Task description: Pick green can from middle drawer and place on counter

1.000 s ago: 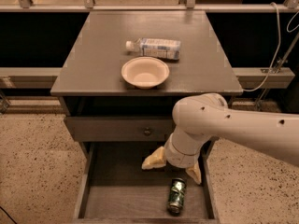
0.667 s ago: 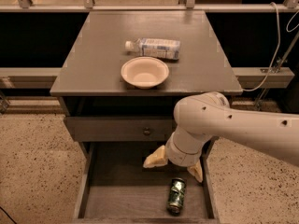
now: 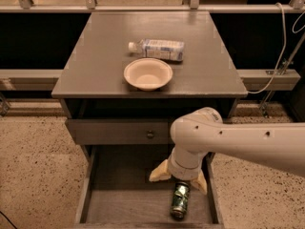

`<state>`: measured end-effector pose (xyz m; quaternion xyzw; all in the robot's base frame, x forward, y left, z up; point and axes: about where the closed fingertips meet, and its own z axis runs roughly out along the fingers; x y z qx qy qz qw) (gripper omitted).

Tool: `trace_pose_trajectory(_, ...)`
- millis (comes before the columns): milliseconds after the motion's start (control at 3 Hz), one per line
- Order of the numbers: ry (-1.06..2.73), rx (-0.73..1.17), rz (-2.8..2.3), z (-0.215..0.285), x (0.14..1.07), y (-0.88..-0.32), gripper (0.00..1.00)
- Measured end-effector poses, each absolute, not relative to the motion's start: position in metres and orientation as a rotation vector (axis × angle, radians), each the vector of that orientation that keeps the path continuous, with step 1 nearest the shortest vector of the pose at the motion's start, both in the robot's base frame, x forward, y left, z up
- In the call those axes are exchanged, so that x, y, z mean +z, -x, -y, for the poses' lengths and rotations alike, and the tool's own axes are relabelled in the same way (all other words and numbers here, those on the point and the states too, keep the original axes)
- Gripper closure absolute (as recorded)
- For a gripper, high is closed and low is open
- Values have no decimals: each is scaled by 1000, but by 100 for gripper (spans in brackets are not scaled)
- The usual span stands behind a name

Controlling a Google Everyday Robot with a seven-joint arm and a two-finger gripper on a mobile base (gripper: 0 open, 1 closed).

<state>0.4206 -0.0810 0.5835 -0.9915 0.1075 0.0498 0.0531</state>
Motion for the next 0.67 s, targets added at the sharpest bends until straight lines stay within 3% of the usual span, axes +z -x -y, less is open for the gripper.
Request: trace_pose_trajectory(667,2932,-16,-384,81,520,-427,0)
